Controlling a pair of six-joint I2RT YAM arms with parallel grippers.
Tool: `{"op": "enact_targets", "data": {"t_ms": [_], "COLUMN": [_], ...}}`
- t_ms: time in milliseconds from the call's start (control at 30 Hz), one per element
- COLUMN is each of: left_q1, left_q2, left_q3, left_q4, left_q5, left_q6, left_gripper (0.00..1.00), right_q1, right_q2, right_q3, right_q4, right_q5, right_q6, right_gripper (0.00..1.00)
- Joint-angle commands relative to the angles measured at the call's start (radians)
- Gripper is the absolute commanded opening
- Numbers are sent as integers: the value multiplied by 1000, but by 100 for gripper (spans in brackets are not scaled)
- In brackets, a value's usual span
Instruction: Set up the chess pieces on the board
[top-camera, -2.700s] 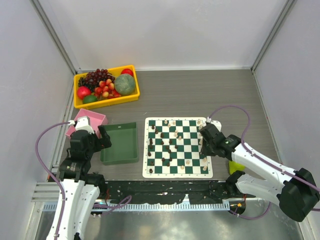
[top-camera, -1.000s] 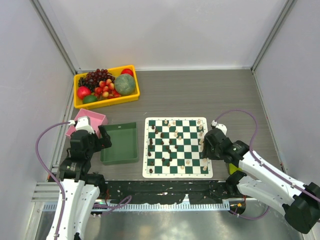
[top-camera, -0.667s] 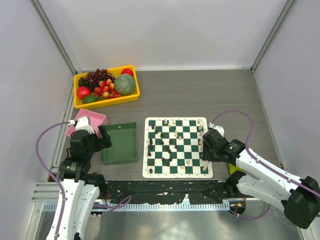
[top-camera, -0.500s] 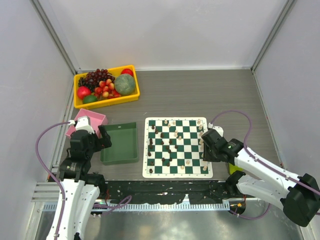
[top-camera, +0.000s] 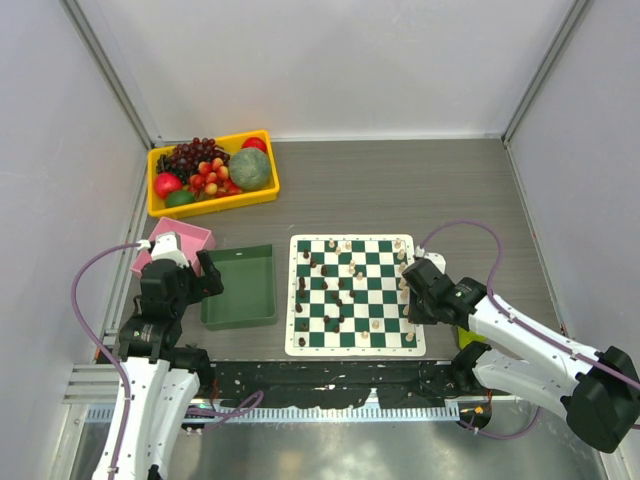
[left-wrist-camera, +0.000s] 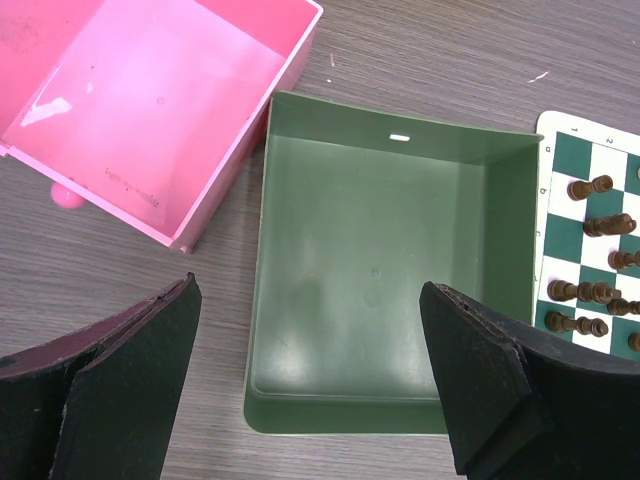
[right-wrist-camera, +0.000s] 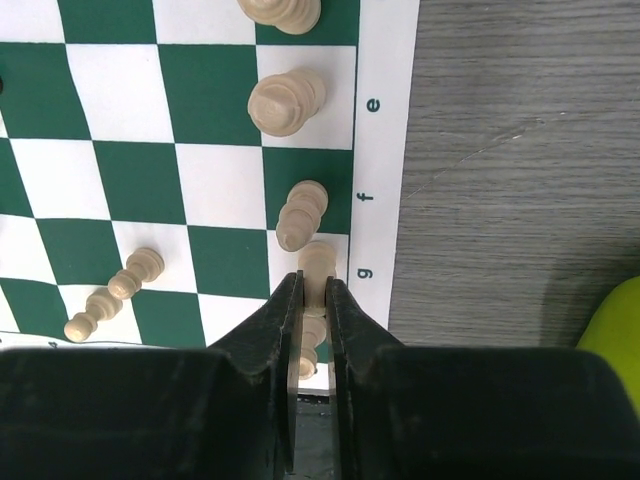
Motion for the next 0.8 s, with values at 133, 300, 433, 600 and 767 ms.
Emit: {"op": "enact_targets", "data": {"t_ms": [133,300,433,600,767], "left_q1": [3,3,3,1,3], "left_q2": [6,7,6,6,7], "left_q3": [8,8,10,11,10], "left_q4": [37,37,37,37,36], "left_q5": [10,13,10,8,7], "left_q6": [-7,-7,-7,-7,-7], "left_gripper": [99,99,99,99,99], "right_q1": [16,24,35,38,41], "right_q2": [-32,-29,-24,-17,-11], "right_q3": [34,28,24,23,18], "right_q4": [-19,-18,-18,-15,-9], "right_q5": [-4,-7,-4,0,2], "right_q6": [19,25,26,26,25], "right_gripper": [14,14,14,14,18]}}
